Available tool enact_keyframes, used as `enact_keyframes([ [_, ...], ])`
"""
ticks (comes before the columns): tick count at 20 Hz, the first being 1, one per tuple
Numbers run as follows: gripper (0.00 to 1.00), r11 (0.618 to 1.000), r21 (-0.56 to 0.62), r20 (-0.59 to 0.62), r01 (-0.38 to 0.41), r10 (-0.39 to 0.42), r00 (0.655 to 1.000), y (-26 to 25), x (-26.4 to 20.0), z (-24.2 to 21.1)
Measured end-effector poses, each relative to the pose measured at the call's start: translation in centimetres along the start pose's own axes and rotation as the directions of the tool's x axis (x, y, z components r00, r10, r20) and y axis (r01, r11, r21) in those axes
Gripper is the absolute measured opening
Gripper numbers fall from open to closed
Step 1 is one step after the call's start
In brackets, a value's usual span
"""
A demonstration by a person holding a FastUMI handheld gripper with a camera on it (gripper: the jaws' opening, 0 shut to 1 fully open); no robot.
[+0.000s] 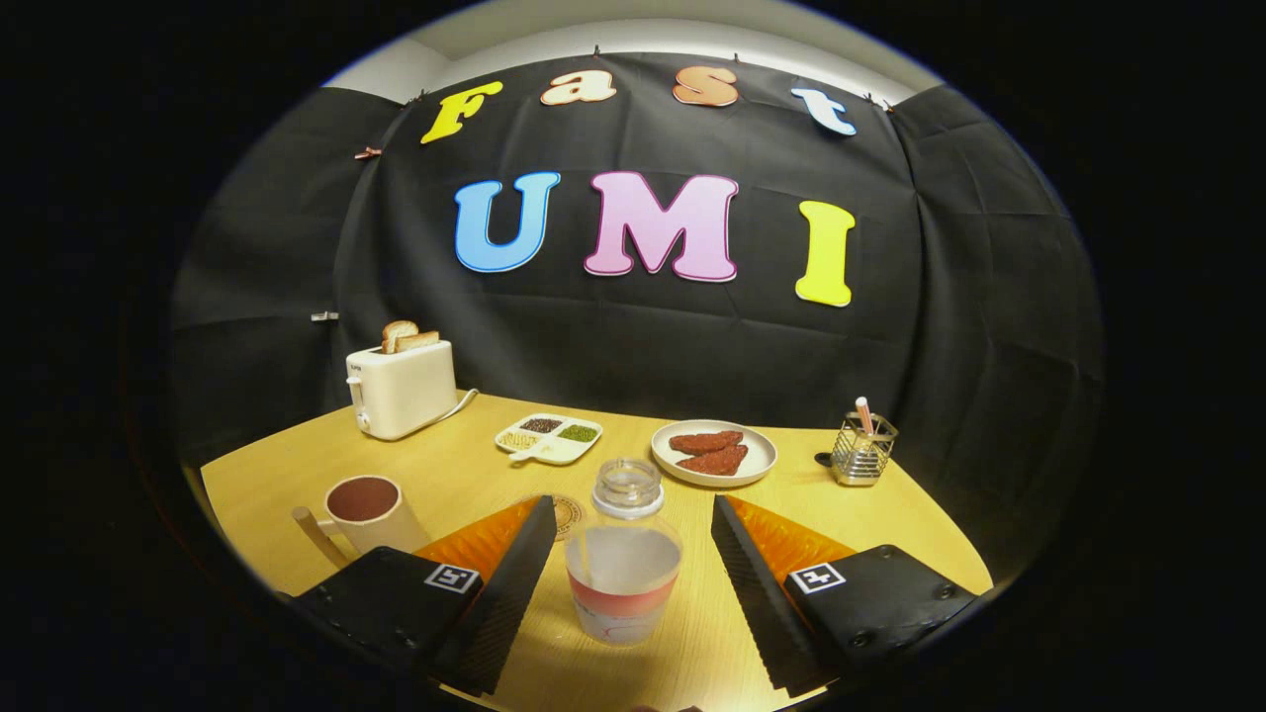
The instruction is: Take the bottle from table, then pour the juice into the cup, finally place the bottle on the coaster
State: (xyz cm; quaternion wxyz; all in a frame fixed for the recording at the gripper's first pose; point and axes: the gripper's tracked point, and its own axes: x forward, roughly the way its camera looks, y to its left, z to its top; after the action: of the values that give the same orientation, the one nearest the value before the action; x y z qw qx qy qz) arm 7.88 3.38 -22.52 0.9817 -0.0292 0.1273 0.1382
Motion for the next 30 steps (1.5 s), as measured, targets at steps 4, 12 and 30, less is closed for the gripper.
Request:
enact_keyframes([
  [4,0.98,1.000,0.002,-0.016,-0.003,0.003,1.000,0.2,0.6,-1.2],
  [12,0.97,1.000,-0.003,-0.045,-0.008,0.007,0.999,0.4,1.3,-3.2],
  [30,0.72,0.976,-0.192,-0.085,-0.104,0.089,0.992,2.4,2.1,-2.7],
])
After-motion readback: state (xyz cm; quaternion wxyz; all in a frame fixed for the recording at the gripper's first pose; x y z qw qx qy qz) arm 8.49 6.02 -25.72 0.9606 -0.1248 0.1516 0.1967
